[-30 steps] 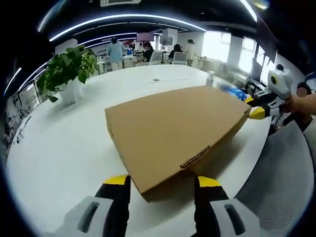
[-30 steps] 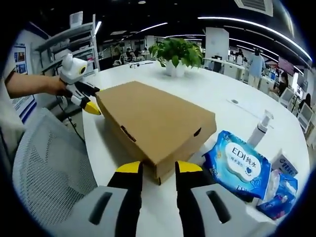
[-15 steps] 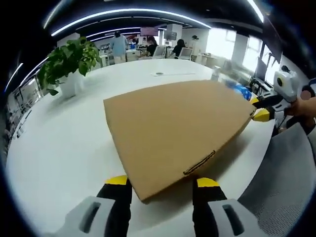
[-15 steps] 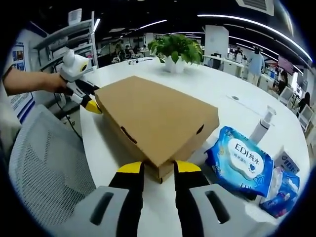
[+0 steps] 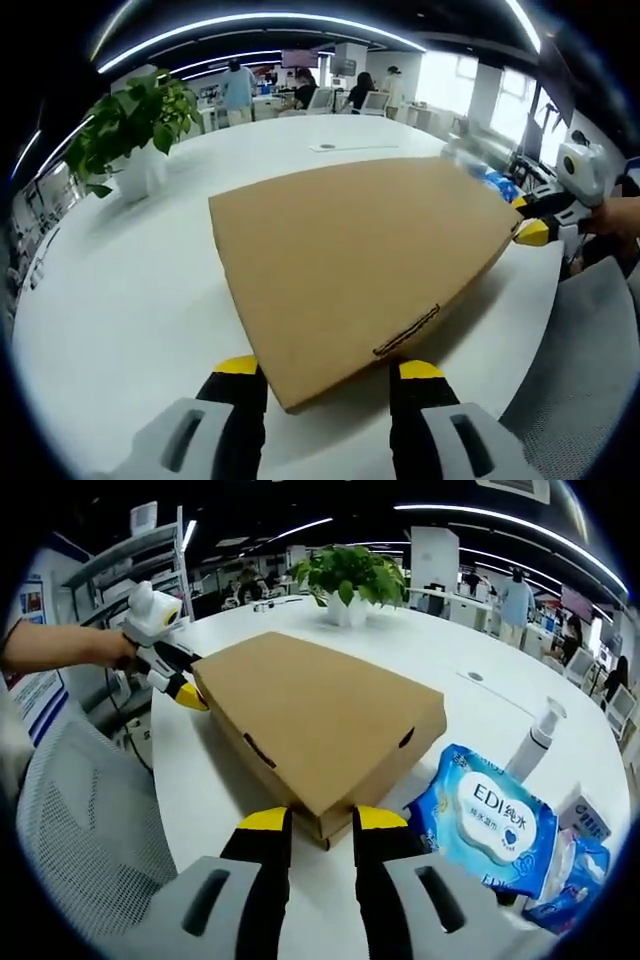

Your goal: Operate the shoe box by opening the lid, removing the specified soft item, and placing it in the target area until the item is outside and the box remains undamaged.

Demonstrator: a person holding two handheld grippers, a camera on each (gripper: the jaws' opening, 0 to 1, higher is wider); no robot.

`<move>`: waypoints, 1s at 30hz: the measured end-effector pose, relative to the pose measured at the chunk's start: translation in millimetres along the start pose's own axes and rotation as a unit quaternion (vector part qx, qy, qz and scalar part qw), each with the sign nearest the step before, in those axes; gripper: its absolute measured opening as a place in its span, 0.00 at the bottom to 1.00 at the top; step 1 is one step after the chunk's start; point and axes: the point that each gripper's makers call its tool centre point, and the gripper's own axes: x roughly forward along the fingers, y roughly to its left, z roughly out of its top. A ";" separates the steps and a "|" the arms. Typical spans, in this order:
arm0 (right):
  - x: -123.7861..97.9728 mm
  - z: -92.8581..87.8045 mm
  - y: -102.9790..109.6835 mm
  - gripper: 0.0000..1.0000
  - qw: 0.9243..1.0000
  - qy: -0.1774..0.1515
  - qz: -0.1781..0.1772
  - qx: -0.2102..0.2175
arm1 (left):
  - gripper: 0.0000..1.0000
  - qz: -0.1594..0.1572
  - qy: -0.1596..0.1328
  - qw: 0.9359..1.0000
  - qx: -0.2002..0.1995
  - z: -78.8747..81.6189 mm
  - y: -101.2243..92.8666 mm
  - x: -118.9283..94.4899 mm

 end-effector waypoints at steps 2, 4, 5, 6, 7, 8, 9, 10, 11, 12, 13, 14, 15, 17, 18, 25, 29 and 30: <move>2.5 2.3 -4.1 0.21 1.000 -0.001 -0.002 0.005 | 0.49 -0.002 0.002 1.000 0.003 4.6 3.9 4.3; 5.0 4.3 -8.0 0.21 1.000 -0.002 -0.004 0.006 | 0.49 -0.004 0.004 1.000 0.006 9.2 7.1 8.7; 6.3 5.6 -10.6 0.21 1.000 -0.003 -0.006 0.008 | 0.49 -0.005 0.005 1.000 0.008 12.3 8.9 11.6; 7.3 6.4 -12.4 0.21 1.000 -0.004 -0.007 0.009 | 0.49 -0.005 0.006 1.000 0.010 13.9 10.1 13.2; 8.7 7.8 -15.3 0.21 1.000 -0.005 -0.009 0.011 | 0.49 -0.005 0.007 1.000 0.011 16.9 11.6 15.8; 9.7 8.7 -17.4 0.21 1.000 -0.005 -0.010 0.011 | 0.49 -0.006 0.007 1.000 0.011 18.5 12.5 17.2; 11.0 10.1 -20.1 0.21 1.000 -0.005 -0.011 0.011 | 0.49 -0.006 0.007 1.000 0.012 21.4 13.9 19.7; 11.9 11.1 -22.3 0.21 1.000 -0.005 -0.012 0.012 | 0.49 -0.006 0.007 1.000 0.012 22.6 14.7 20.9; 12.9 11.9 -24.4 0.21 1.000 -0.004 -0.013 0.013 | 0.49 -0.007 0.006 1.000 0.012 24.4 15.6 22.5; 14.4 13.2 -27.3 0.21 1.000 -0.004 -0.014 0.013 | 0.49 -0.007 0.005 1.000 0.012 26.5 16.8 24.5; 15.3 14.1 -29.0 0.21 1.000 -0.004 -0.015 0.013 | 0.49 -0.007 0.005 1.000 0.011 28.0 17.7 26.0; 16.3 14.8 -30.7 0.21 1.000 -0.004 -0.016 0.013 | 0.49 -0.008 0.004 1.000 0.011 29.3 18.8 27.4; 17.7 16.1 -33.1 0.21 1.000 -0.004 -0.016 0.013 | 0.49 -0.008 0.004 1.000 0.010 30.7 19.7 28.9; 19.5 17.8 -36.1 0.21 1.000 -0.004 -0.017 0.013 | 0.49 -0.008 0.005 1.000 0.011 34.4 22.0 32.3; 20.9 19.1 -38.3 0.22 1.000 -0.004 -0.018 0.013 | 0.49 -0.008 0.005 1.000 0.011 36.5 23.5 34.0; 26.3 24.3 -48.7 0.22 1.000 -0.003 -0.024 0.014 | 0.49 -0.005 0.005 1.000 0.010 45.7 27.9 41.2; 25.5 24.0 -48.9 0.22 1.000 -0.006 -0.022 0.012 | 0.49 0.005 0.012 1.000 0.015 44.2 29.0 42.2; 25.0 24.0 -49.1 0.22 1.000 -0.006 -0.022 0.014 | 0.49 0.009 0.013 1.000 0.017 43.4 29.3 41.8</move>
